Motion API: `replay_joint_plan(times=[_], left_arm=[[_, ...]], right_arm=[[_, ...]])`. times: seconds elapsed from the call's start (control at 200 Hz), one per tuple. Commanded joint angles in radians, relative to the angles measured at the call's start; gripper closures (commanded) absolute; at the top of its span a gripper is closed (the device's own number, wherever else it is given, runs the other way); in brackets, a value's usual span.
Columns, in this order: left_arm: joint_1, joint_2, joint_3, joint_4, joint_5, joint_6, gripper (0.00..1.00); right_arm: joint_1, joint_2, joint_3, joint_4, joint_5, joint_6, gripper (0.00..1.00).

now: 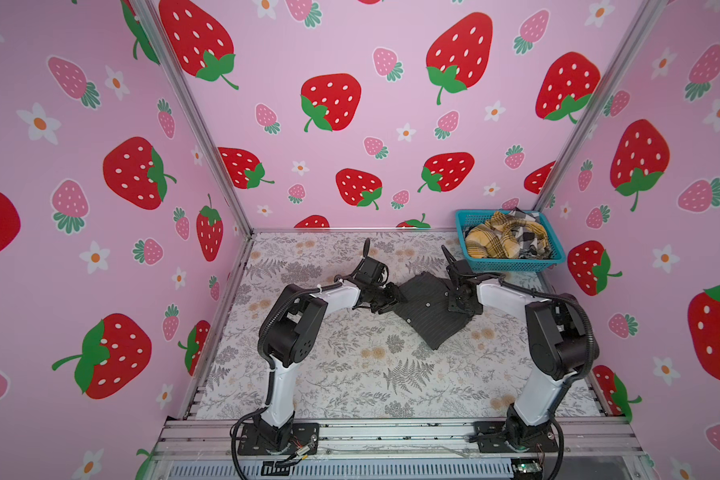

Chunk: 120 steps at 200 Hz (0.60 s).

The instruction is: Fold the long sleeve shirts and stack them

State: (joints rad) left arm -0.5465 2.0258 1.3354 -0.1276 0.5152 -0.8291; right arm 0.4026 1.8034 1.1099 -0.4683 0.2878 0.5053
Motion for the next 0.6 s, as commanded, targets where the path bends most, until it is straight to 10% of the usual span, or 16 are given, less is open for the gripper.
replay_joint_plan(times=[0.0,0.395,0.595], left_arm=[[0.000,-0.039,0.095,-0.135,-0.069,0.056,0.39],[0.051,0.231,0.371,-0.395,-0.127,0.201,0.34],[0.052,0.176,0.259,-0.390,-0.071,0.213,0.60]], right_arm=[[-0.042,0.023,-0.032,-0.058,0.019,0.009,0.44],[-0.015,0.043,-0.007,0.050,-0.218,-0.138,0.46],[0.086,0.072,0.048,0.039,-0.240,-0.175,0.48]])
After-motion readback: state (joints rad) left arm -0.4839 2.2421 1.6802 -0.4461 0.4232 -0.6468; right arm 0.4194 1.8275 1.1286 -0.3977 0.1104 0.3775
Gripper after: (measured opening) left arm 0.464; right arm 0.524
